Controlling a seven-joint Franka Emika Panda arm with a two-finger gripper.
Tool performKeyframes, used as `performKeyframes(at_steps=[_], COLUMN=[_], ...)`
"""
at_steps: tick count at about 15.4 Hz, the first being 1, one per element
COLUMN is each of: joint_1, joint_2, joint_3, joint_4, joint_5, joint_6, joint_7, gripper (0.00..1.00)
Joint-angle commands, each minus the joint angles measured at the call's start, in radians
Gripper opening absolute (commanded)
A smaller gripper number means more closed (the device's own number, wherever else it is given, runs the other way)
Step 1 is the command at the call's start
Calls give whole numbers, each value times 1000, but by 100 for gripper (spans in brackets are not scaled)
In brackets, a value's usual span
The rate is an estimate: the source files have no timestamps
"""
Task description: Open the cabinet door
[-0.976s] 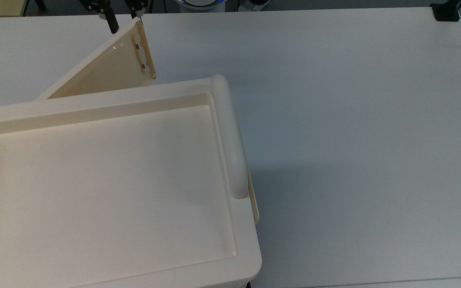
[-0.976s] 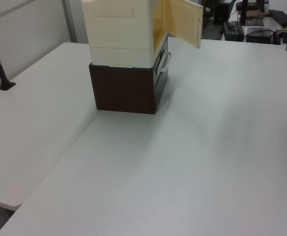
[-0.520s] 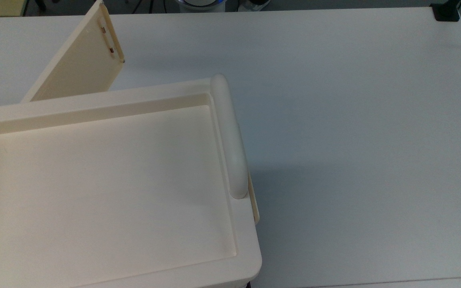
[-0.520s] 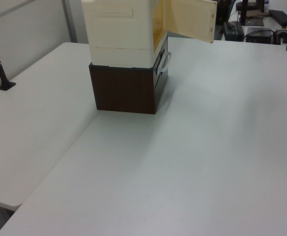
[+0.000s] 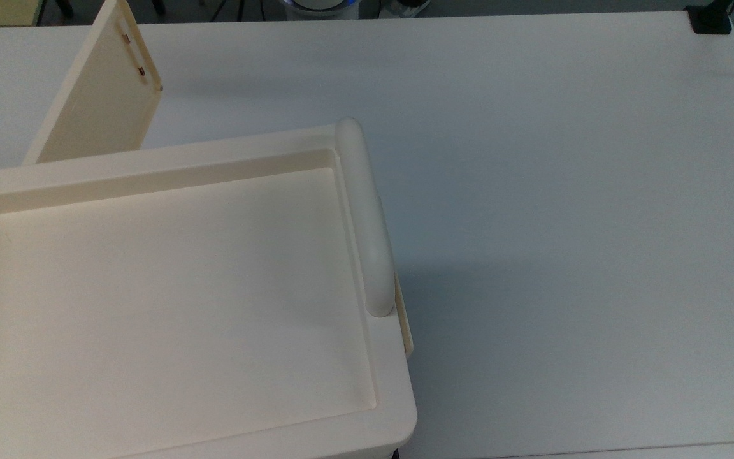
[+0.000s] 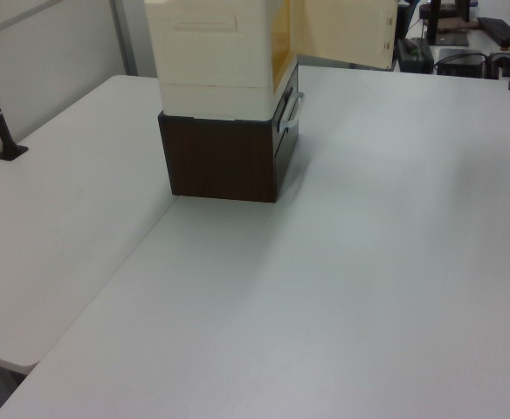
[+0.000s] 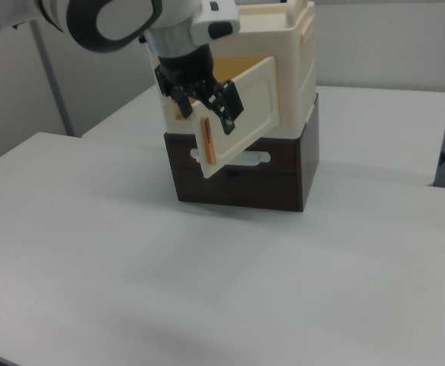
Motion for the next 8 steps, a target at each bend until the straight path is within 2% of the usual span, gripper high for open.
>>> performKeyframes(at_steps=[1, 5, 8], joint_1=[14, 17, 17], joint_2=[-21, -55, -64], joint_3=[1, 7, 13], joint_4=[9, 12, 61], joint_5=[9, 6, 6], joint_6=[-4, -103, -210], joint_7=[-5, 13, 13], gripper=[100, 100, 100])
